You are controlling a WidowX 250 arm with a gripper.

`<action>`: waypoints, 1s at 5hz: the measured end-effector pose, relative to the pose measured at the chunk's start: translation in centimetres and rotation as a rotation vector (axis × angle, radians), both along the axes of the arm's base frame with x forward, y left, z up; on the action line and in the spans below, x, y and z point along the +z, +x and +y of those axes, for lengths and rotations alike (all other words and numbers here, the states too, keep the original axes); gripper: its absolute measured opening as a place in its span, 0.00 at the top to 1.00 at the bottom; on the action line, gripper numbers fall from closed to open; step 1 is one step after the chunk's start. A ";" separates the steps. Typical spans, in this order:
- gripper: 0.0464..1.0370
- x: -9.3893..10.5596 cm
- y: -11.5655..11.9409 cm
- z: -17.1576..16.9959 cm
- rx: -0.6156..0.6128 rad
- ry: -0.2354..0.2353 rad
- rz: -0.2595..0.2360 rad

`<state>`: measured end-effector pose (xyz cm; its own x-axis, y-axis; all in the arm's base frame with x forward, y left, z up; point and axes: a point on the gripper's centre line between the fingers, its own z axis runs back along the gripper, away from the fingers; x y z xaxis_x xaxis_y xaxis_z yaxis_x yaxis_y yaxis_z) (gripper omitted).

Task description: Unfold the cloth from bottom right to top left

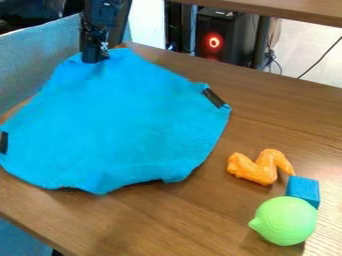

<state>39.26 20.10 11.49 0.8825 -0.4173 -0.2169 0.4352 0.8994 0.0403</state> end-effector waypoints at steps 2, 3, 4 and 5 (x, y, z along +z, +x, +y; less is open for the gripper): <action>0.95 -1.2 1.5 0.6 -0.044 0.032 -0.090; 0.76 -0.5 2.0 1.0 -0.044 0.028 -0.125; 0.47 -0.8 1.8 1.9 -0.033 0.028 -0.127; 0.17 -1.1 2.0 2.1 -0.045 0.033 -0.141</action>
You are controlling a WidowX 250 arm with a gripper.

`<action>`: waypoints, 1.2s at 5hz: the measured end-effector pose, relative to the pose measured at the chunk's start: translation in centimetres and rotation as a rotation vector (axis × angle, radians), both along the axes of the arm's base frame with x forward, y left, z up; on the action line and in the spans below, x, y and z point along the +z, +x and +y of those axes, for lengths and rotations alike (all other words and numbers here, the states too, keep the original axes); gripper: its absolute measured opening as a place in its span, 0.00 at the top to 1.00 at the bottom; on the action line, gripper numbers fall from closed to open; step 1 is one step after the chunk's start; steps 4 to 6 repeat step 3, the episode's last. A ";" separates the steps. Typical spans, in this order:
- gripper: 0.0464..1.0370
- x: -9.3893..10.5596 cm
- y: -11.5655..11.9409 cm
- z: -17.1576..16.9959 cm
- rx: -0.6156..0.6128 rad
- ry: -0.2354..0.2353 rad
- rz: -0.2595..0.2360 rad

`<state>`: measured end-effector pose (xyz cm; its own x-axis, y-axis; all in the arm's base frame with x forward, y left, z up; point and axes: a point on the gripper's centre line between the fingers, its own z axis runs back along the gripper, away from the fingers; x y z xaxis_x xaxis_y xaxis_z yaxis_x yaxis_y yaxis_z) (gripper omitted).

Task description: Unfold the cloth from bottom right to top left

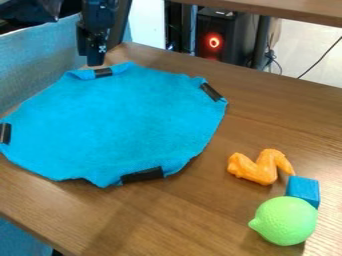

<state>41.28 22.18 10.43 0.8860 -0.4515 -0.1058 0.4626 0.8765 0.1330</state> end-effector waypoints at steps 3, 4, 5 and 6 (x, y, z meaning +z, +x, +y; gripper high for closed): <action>0.04 2.0 -2.3 -0.9 -0.006 -0.065 -0.020; 0.04 2.0 -2.3 -0.9 -0.006 -0.065 -0.020; 0.04 2.0 -2.3 -0.9 -0.006 -0.065 -0.020; 0.04 2.0 -2.3 -0.9 -0.006 -0.065 -0.020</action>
